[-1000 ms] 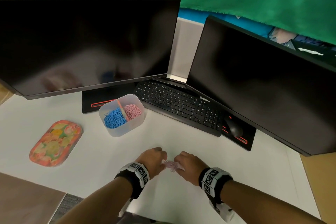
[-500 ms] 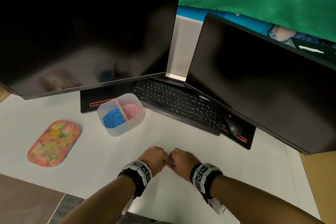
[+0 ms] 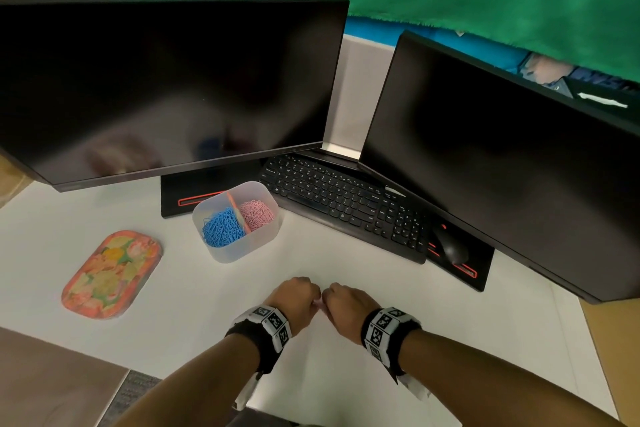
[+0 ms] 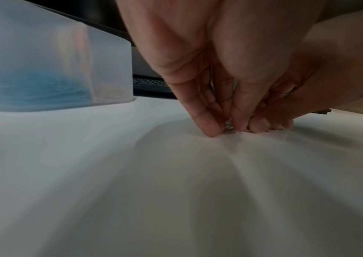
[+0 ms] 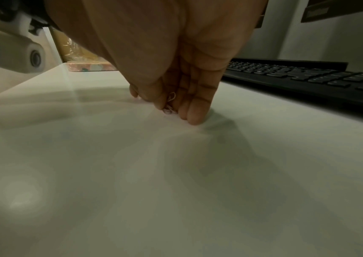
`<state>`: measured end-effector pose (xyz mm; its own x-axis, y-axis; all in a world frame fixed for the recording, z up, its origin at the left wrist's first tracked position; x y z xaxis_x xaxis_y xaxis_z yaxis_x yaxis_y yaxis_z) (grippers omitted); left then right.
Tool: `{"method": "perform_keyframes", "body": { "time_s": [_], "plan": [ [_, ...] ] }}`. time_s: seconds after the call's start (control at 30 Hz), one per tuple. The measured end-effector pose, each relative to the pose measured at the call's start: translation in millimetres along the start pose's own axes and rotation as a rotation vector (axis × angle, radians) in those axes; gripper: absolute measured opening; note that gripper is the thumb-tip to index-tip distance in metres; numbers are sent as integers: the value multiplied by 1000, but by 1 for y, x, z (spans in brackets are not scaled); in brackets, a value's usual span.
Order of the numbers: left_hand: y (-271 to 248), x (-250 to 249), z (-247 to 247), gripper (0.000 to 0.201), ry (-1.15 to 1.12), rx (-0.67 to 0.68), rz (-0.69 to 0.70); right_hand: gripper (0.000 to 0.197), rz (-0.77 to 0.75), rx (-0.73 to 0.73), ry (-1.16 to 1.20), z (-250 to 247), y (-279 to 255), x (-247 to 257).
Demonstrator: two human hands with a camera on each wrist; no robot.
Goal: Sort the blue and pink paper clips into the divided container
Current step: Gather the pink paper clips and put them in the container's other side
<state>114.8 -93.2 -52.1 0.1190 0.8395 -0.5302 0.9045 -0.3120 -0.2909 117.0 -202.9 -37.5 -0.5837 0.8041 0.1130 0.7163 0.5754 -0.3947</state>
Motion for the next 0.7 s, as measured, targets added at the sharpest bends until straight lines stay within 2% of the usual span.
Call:
{"method": "perform_keyframes", "body": {
  "time_s": [0.43,0.7],
  "plan": [
    [-1,6,-5,22,-4,1,-13,24,40,34,152,-12,1,-9],
    [-12,28,-21,31,-76,-20,-123,29,29,-128,276,-86,37,0]
  ]
}}
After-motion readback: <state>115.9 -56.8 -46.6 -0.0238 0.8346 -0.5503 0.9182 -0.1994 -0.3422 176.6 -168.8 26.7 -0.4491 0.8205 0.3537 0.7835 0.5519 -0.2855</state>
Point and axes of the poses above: each hand's wrist, its own y-axis towards the middle knuckle, its own z-axis out of the palm, x = y × z, the point moved 5 cm from there along y, towards the middle knuckle, and after that the axes turned 9 degrees about -y, right-handed, at the moved point
